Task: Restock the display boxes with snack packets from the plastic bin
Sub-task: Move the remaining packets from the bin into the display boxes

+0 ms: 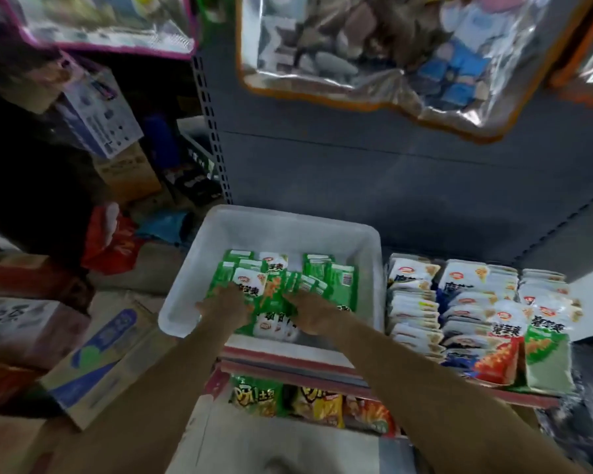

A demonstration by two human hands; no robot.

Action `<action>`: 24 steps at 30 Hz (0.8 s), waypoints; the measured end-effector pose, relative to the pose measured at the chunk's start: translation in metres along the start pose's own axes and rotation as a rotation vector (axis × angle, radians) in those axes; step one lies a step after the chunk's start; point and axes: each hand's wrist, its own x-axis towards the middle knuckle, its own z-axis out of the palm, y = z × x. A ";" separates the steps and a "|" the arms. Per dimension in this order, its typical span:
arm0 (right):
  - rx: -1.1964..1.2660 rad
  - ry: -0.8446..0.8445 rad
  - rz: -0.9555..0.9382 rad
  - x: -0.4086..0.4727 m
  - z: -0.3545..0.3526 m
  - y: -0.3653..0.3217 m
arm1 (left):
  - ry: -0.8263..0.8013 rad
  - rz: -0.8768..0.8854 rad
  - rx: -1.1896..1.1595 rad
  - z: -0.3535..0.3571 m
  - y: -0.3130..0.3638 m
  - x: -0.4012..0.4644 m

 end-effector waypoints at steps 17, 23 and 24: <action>0.680 0.183 -0.028 -0.023 -0.025 0.008 | 0.319 0.222 -0.342 -0.040 0.029 -0.049; 1.232 0.528 -0.057 -0.071 -0.039 0.053 | 0.242 0.522 -0.726 -0.026 0.098 -0.085; 1.259 0.553 -0.055 -0.080 -0.042 0.065 | 0.246 0.541 -0.717 -0.024 0.112 -0.089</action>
